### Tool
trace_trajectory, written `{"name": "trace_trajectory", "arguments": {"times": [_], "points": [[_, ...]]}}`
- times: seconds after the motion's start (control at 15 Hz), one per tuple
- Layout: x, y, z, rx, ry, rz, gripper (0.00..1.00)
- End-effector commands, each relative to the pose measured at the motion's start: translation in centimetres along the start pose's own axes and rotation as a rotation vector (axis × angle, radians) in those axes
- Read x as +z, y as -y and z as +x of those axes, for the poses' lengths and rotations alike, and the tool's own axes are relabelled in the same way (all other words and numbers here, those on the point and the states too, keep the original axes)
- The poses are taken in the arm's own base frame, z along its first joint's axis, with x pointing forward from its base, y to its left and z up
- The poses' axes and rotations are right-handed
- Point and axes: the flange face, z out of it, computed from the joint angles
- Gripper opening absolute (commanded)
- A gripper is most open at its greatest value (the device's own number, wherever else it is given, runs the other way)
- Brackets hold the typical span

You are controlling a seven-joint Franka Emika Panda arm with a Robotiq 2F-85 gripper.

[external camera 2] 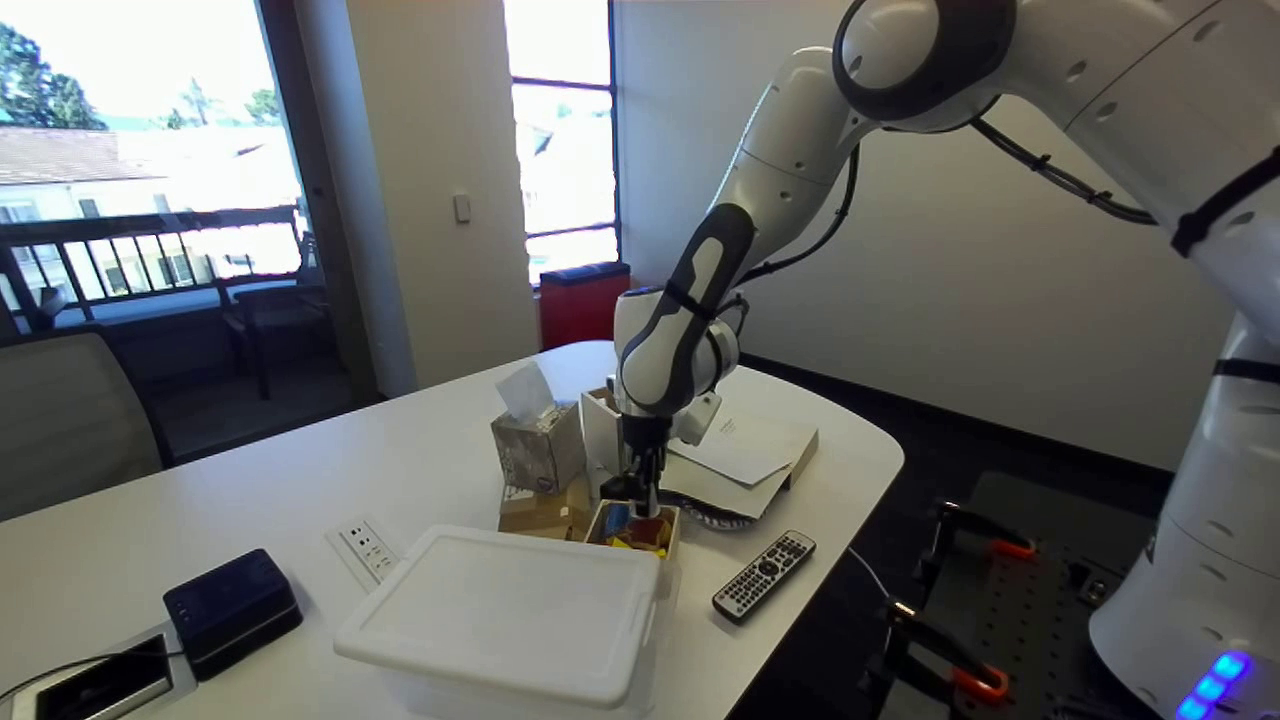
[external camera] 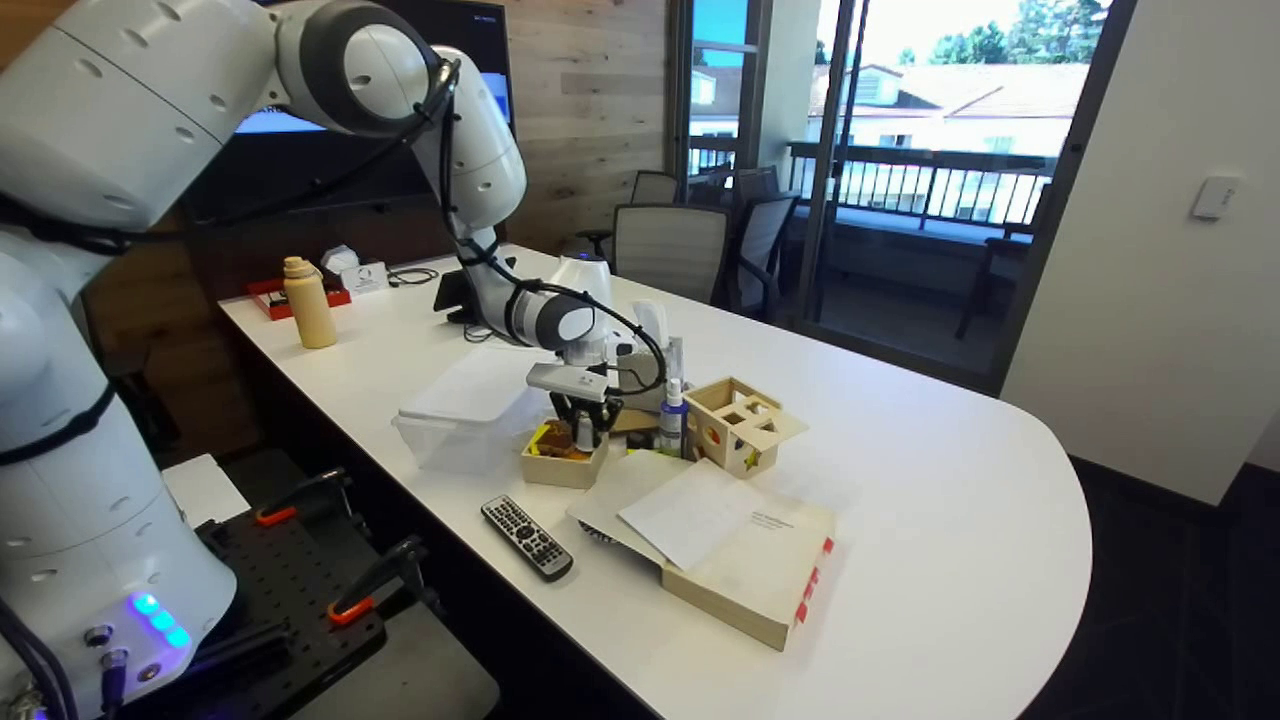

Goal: Put the coffee pod in the box on the left.

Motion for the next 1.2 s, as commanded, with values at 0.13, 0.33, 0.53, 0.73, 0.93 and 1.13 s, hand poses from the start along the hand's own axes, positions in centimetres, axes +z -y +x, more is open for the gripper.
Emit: {"name": "trace_trajectory", "arguments": {"times": [0.13,0.33,0.53,0.73,0.93,1.13], "points": [[0.7,-0.2,0.3,-0.004,0.054,0.037,0.17],[0.8,-0.3,0.3,-0.002,0.067,0.042,0.67],[1.2,-0.2,0.1,-0.013,0.089,0.077,0.83],[1.1,-0.4,-0.1,-0.027,0.099,0.120,1.00],[0.9,-0.6,-0.3,-0.035,0.097,0.146,1.00],[0.1,-1.0,-0.2,-0.030,0.083,0.149,1.00]]}}
